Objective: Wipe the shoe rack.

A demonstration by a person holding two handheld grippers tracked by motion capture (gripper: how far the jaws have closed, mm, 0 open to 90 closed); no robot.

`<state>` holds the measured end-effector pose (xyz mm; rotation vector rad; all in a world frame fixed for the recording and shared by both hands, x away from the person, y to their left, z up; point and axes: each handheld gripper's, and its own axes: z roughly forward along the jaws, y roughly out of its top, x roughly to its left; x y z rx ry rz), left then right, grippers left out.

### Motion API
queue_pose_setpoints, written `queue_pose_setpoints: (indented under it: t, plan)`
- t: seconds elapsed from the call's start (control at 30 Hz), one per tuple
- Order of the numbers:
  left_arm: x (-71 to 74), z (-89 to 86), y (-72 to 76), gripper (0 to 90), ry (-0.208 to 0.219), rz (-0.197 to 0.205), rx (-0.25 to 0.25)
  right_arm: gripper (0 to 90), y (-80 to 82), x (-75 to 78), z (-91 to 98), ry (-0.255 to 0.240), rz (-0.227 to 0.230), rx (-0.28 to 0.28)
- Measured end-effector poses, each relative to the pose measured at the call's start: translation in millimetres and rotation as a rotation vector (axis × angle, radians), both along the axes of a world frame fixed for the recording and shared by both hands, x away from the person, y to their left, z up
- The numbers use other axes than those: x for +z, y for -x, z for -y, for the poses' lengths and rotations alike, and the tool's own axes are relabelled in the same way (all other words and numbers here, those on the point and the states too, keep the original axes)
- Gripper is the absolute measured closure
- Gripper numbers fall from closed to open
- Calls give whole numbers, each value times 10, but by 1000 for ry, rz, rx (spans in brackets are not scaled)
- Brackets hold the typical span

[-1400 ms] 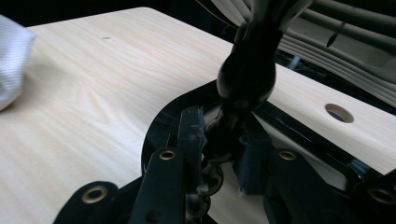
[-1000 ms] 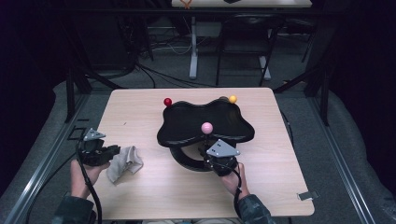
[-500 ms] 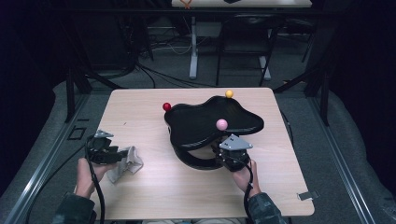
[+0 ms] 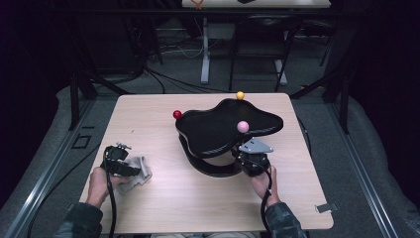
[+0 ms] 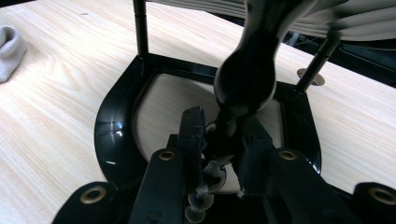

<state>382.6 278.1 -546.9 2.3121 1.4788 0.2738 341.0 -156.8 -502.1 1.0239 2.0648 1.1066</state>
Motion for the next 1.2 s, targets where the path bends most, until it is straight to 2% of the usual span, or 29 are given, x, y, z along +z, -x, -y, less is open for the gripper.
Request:
queue_pose_setpoints:
  t: [0.07, 0.17, 0.23, 0.33, 0.4, 0.53, 0.7, 0.73, 0.8, 0.83, 0.9, 0.97, 1.0, 1.1, 1.2]
  plan:
    - [-32, -6, -18, 470, 8, -23, 5, 745, -29, 5, 11, 2, -7, 19]
    - [-50, -30, -41, 536, 48, -41, 7, 745, -71, 3, 18, 1, -7, 27]
    - [-53, -35, -43, 613, 70, -42, -5, 745, -89, 8, 34, 4, -17, 47]
    - [-44, -19, -37, 729, 73, -37, -30, 745, -122, -3, 36, -6, -12, 62]
    - [-31, -6, -28, 785, 66, -16, -31, 746, -150, -3, 36, -3, -13, 72]
    - [34, -5, -8, 817, 63, 24, -37, 746, -207, -13, 20, -18, -8, 93]
    - [149, -10, 18, 823, 102, 93, -19, 741, -213, -4, 27, -22, -25, 94]
    - [172, -9, 22, 823, 112, 106, -19, 731, -211, -1, 24, -22, -25, 87]
    - [221, -5, 32, 823, 124, 129, -16, 626, -200, 0, 16, -39, -40, 75]
    - [247, -4, 35, 823, 126, 140, -21, 622, -186, 6, 16, -38, -36, 66]
    - [299, 5, 40, 823, 135, 160, -23, 623, -144, 33, 18, -45, -27, 64]
    - [354, 14, 40, 823, 143, 180, -26, 628, -108, 66, 25, -40, -15, 35]
    - [380, 24, 42, 822, 150, 191, -22, 637, -93, 81, 39, -53, -23, 33]
    - [457, 46, 28, 822, 161, 218, -28, 701, -64, 94, 58, -59, -10, 2]
    - [518, 69, -5, 822, 166, 244, -33, 742, -49, 89, 37, -52, -13, 8]
